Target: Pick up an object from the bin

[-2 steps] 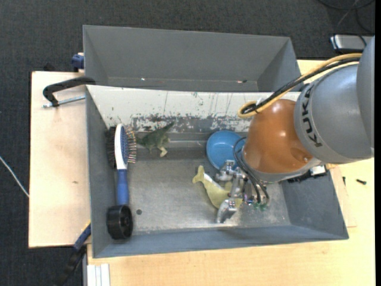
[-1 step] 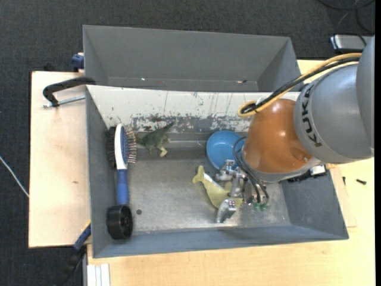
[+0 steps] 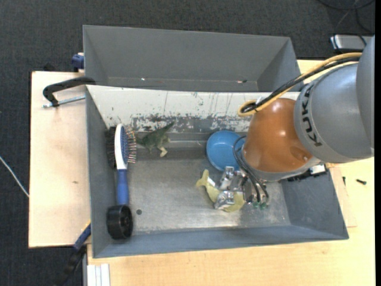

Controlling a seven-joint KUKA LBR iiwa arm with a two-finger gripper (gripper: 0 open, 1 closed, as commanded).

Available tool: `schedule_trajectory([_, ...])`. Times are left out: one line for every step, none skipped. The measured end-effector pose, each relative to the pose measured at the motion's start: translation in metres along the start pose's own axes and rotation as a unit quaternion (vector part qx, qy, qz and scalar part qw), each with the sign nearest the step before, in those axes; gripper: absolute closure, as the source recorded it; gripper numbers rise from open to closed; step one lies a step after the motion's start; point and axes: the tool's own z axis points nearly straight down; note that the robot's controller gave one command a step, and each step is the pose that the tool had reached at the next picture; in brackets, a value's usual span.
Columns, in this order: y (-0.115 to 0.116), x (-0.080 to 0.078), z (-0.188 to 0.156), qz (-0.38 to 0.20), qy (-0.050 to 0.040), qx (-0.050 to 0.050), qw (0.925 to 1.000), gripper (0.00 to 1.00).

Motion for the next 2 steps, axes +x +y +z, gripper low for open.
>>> schedule_trajectory([0.001,-0.002,-0.038,0.000,-0.0008,0.000,1.0000,1.00])
schedule_trajectory([0.002,-0.005,-0.096,0.000,-0.0022,0.000,1.0000,1.00])
